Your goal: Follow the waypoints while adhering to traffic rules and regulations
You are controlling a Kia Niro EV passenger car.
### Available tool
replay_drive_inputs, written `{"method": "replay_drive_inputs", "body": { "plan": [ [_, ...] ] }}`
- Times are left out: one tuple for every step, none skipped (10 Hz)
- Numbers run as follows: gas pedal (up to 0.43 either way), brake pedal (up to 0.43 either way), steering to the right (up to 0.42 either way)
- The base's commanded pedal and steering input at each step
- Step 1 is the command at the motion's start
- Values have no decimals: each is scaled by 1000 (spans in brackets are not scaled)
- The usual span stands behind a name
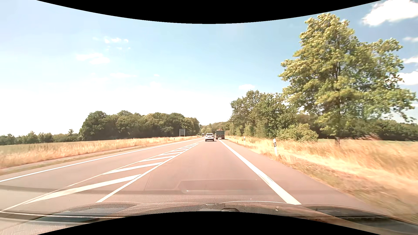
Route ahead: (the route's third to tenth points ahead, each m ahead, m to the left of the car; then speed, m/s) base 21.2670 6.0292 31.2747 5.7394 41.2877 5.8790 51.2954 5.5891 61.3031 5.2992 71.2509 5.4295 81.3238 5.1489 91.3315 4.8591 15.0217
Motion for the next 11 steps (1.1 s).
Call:
{"method": "replay_drive_inputs", "body": {
  "plan": [
    [0, 79, -3],
    [0, 91, -2],
    [0, 104, -1],
    [0, 116, -1],
    [0, 122, -1],
    [0, 116, -1],
    [0, 110, -1],
    [0, 79, 0],
    [0, 0, 0],
    [0, 0, 0],
    [0, 0, 0]
  ]
}}
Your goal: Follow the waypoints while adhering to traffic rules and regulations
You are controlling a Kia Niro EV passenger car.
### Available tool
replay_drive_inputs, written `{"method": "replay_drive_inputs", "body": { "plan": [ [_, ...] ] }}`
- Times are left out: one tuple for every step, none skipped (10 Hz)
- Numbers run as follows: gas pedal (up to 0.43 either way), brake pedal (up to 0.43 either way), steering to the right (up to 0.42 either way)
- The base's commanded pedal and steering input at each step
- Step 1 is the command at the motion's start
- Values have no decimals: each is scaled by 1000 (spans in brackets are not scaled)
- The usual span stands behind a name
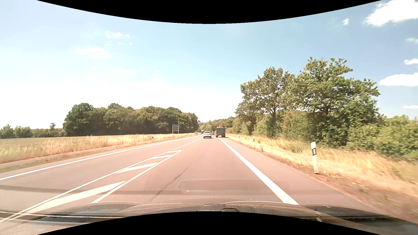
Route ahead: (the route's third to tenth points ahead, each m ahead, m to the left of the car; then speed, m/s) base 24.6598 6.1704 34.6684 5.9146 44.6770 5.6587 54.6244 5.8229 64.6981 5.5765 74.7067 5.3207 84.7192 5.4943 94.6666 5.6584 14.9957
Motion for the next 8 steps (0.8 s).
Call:
{"method": "replay_drive_inputs", "body": {
  "plan": [
    [8, 0, 0],
    [28, 0, 0],
    [59, 0, 0],
    [87, 0, 0],
    [87, 0, 0],
    [118, 0, 0],
    [150, 0, 0],
    [157, 0, 0]
  ]
}}
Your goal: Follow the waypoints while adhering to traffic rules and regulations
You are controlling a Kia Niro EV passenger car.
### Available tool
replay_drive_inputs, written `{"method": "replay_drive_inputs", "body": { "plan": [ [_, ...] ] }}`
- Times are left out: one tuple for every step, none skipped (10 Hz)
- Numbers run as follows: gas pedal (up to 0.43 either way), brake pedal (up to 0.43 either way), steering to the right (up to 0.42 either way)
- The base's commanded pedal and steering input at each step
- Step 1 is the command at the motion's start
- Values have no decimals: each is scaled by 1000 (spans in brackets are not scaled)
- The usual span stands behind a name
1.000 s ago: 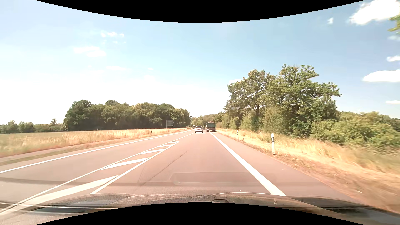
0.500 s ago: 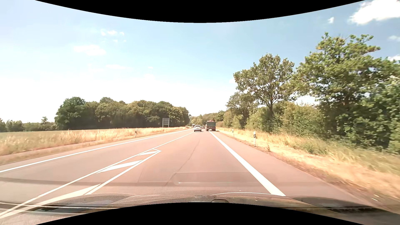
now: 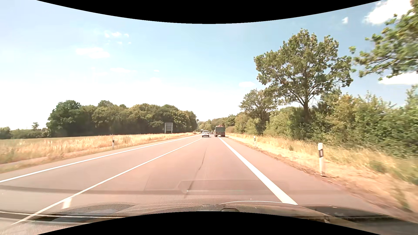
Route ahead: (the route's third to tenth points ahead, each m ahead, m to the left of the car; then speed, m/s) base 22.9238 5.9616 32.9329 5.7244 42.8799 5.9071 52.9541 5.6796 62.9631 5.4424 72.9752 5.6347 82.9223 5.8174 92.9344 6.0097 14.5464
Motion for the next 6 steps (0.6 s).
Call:
{"method": "replay_drive_inputs", "body": {
  "plan": [
    [157, 0, 0],
    [169, 0, 0],
    [169, 0, 0],
    [169, 0, 0],
    [177, 0, 0],
    [197, 0, 0]
  ]
}}
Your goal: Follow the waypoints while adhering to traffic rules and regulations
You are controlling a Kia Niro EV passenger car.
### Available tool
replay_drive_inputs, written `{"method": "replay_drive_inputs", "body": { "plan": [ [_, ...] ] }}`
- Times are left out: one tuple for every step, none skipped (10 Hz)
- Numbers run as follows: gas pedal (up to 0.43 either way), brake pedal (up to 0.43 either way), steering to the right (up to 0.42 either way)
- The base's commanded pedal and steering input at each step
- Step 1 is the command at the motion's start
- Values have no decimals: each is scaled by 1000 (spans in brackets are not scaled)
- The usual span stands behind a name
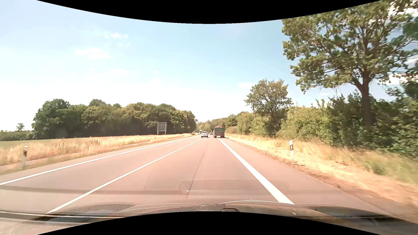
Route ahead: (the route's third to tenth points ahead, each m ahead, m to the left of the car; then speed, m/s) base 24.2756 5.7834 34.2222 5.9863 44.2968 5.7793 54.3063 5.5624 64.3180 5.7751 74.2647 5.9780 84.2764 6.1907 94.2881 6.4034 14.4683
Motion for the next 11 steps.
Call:
{"method": "replay_drive_inputs", "body": {
  "plan": [
    [220, 0, 0],
    [220, 0, 0],
    [220, 0, 0],
    [220, 0, -2],
    [220, 0, -2],
    [220, 0, -2],
    [220, 0, -3],
    [220, 0, -2],
    [220, 0, -2],
    [228, 0, -3],
    [248, 0, -3]
  ]
}}
